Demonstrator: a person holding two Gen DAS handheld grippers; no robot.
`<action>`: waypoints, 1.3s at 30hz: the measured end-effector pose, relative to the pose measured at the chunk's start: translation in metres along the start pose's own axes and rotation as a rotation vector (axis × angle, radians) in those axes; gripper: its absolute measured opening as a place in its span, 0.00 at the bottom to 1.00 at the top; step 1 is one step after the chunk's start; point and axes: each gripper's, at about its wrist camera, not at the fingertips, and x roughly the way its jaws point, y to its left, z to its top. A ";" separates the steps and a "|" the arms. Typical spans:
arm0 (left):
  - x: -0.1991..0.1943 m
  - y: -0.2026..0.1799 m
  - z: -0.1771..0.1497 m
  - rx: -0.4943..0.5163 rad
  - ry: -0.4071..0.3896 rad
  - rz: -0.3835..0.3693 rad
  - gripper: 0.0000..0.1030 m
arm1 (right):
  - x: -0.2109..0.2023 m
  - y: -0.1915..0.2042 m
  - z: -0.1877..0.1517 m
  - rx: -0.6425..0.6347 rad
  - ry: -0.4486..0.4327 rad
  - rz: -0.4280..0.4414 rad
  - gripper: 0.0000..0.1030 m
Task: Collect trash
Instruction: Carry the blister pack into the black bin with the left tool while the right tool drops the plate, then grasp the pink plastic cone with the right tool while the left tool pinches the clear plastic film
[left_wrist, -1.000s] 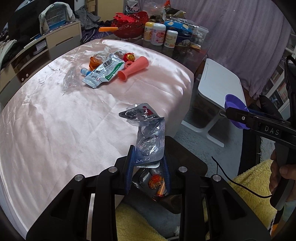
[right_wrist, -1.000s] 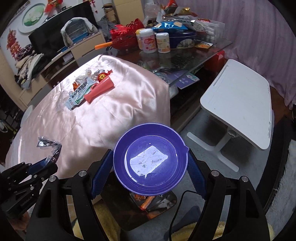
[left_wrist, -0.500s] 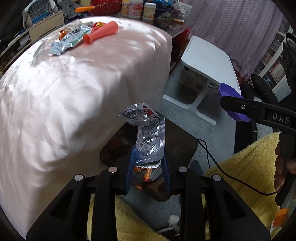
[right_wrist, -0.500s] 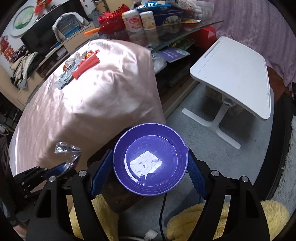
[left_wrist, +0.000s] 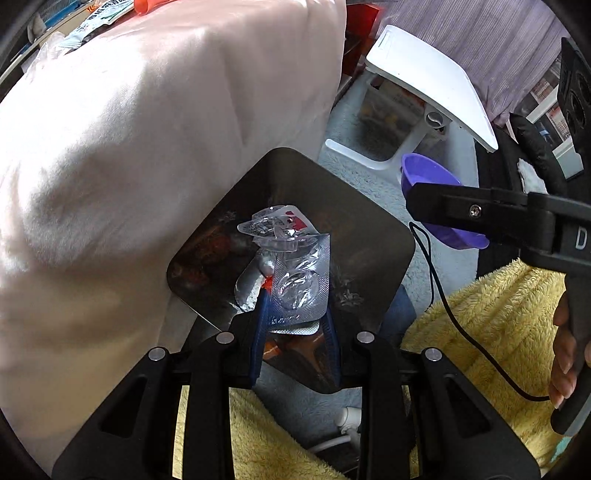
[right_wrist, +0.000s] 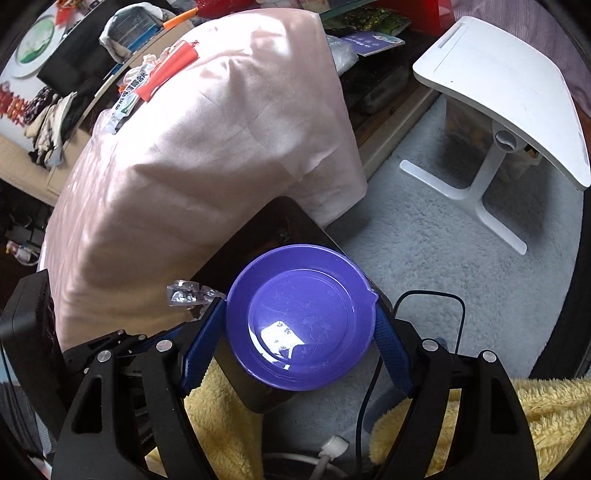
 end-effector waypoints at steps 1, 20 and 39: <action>0.000 0.000 0.001 0.001 0.002 0.003 0.26 | 0.000 0.001 0.001 -0.002 0.000 0.000 0.77; -0.062 0.006 0.010 -0.005 -0.141 0.085 0.92 | -0.032 -0.021 0.020 0.047 -0.097 -0.072 0.94; -0.154 0.133 0.065 -0.227 -0.315 0.277 0.92 | -0.050 0.031 0.112 -0.064 -0.213 -0.080 0.94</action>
